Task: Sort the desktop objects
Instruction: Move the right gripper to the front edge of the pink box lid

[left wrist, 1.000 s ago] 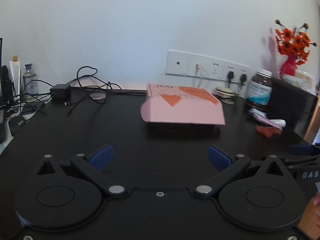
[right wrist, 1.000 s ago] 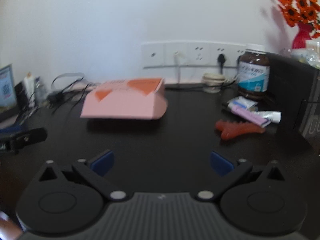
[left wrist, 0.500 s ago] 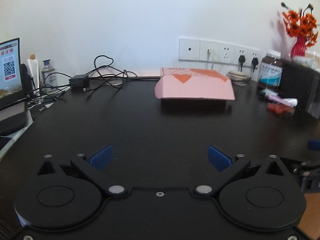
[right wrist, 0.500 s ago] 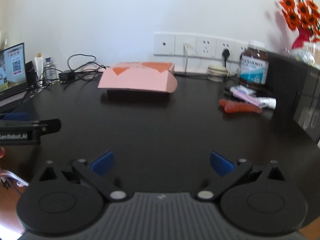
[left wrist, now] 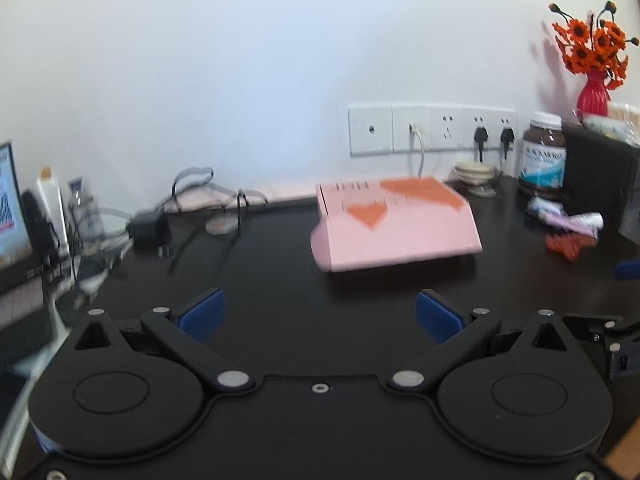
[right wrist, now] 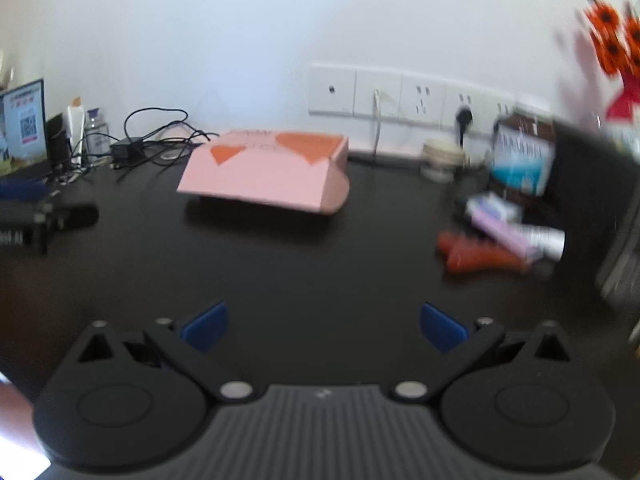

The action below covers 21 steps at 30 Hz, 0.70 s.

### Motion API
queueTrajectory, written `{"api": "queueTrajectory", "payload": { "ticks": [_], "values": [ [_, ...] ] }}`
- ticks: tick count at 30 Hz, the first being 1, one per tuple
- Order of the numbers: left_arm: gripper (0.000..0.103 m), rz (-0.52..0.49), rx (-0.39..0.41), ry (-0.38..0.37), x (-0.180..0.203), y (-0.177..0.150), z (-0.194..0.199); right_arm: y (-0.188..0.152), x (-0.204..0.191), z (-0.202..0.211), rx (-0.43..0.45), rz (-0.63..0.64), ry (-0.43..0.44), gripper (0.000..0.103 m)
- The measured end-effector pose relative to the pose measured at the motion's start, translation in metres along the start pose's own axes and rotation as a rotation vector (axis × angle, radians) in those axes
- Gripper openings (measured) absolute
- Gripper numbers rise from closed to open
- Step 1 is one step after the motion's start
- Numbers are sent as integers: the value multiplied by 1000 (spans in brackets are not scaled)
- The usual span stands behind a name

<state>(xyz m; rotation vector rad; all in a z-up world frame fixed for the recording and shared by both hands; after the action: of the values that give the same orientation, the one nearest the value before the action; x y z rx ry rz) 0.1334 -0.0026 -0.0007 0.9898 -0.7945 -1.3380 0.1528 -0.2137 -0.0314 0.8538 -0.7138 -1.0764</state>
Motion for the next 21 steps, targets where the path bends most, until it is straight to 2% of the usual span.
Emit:
{"api": "queueTrajectory", "payload": {
  "ticks": [3, 6, 9, 15, 21],
  "values": [
    [103, 15, 4, 18, -2, 13, -18, 23, 3, -8, 35, 43, -22, 102],
    [103, 25, 0, 26, -1, 11, -33, 34, 5, -19, 45, 20, -16, 102],
    [103, 21, 28, 28, 2, 20, -48, 38, 7, -31, 42, -14, -4, 102],
    [103, 8, 99, 29, 11, 41, -76, 40, -3, -64, 4, -20, -2, 102],
    [103, -3, 160, 34, 15, 55, -101, 50, -4, -86, -38, -98, 25, 102]
  ]
}}
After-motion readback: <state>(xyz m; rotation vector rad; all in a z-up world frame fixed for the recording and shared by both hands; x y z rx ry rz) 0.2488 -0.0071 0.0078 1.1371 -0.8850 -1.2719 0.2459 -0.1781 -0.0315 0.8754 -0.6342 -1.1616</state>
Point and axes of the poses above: each gripper's, at about its wrist camera, not at the fingertips, and z roughly against the way its jaws point, x to its right, y to its top, the point moved 7 cm from there along -z, roughly the way its jaws point, and after that the axes turned 2 degrees about y, right-handed, at the moved point
